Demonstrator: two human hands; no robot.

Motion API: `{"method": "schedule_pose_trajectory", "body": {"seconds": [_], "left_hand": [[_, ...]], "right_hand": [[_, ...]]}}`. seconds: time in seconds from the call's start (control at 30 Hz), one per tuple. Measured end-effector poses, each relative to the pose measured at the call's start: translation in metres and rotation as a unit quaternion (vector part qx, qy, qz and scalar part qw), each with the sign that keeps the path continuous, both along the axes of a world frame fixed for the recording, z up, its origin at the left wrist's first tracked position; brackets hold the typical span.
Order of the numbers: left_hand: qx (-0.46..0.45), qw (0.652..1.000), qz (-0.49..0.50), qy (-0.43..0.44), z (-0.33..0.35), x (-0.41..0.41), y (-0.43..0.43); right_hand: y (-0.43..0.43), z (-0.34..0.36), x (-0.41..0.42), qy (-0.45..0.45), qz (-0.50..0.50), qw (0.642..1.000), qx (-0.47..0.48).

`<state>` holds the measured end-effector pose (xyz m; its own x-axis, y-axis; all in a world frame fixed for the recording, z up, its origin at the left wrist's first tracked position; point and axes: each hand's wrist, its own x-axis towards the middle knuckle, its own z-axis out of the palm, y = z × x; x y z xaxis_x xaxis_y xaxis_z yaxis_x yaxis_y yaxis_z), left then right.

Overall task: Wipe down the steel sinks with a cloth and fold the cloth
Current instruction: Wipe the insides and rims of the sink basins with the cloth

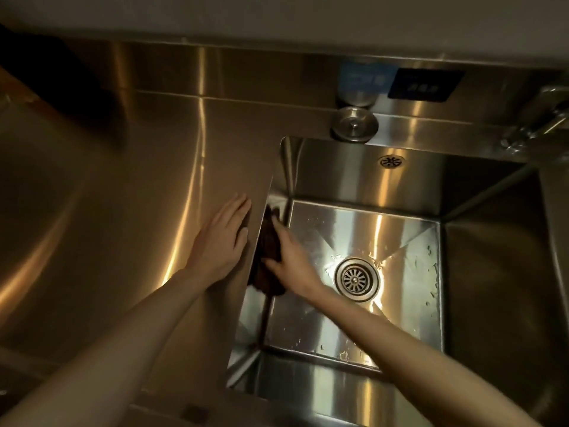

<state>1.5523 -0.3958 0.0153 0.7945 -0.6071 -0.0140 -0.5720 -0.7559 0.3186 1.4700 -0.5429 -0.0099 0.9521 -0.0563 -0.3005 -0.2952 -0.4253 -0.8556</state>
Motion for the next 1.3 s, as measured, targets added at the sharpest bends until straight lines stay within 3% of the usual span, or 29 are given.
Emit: {"method": "schedule_pose_trajectory", "body": {"seconds": [0.07, 0.17, 0.3, 0.43, 0.6, 0.7, 0.83, 0.97, 1.1, 1.17, 1.3], "left_hand": [[0.008, 1.0, 0.003, 0.0, -0.001, -0.004, 0.0], [0.001, 1.0, -0.004, -0.002, 0.001, -0.005, 0.001], [0.0, 1.0, -0.023, 0.005, -0.003, -0.003, 0.003], [0.014, 1.0, -0.018, -0.014, -0.001, -0.004, 0.002], [0.027, 1.0, -0.01, 0.001, 0.001, -0.002, -0.001], [0.026, 0.999, -0.02, -0.006, 0.002, -0.003, -0.001], [0.009, 0.999, -0.041, -0.034, 0.0, -0.003, 0.001], [0.001, 0.998, -0.034, -0.047, -0.001, -0.004, 0.001], [0.0, 0.997, -0.052, -0.057, -0.001, -0.005, 0.0], [-0.001, 0.996, -0.058, -0.072, -0.002, -0.005, 0.0], [0.001, 0.995, -0.063, -0.076, -0.003, -0.006, 0.002]], "right_hand": [[-0.026, 0.016, 0.047, -0.061, -0.033, 0.997, -0.038], [-0.055, 0.01, 0.11, -0.062, -0.044, 0.993, -0.086], [-0.06, -0.042, 0.145, 0.04, -0.086, 0.99, -0.108], [-0.056, -0.07, 0.139, 0.14, -0.035, 0.983, -0.11], [-0.035, -0.044, 0.1, 0.004, -0.002, 0.978, -0.206], [-0.031, -0.062, 0.111, 0.044, -0.012, 0.963, -0.264], [-0.038, -0.111, 0.14, 0.11, -0.035, 0.971, -0.212], [-0.039, -0.124, 0.144, 0.157, -0.024, 0.958, -0.239], [-0.037, -0.091, 0.087, 0.036, -0.005, 0.993, -0.113], [-0.027, -0.087, 0.058, 0.019, 0.032, 0.997, -0.071], [-0.011, -0.126, 0.063, 0.073, 0.04, 0.984, -0.159]]}}
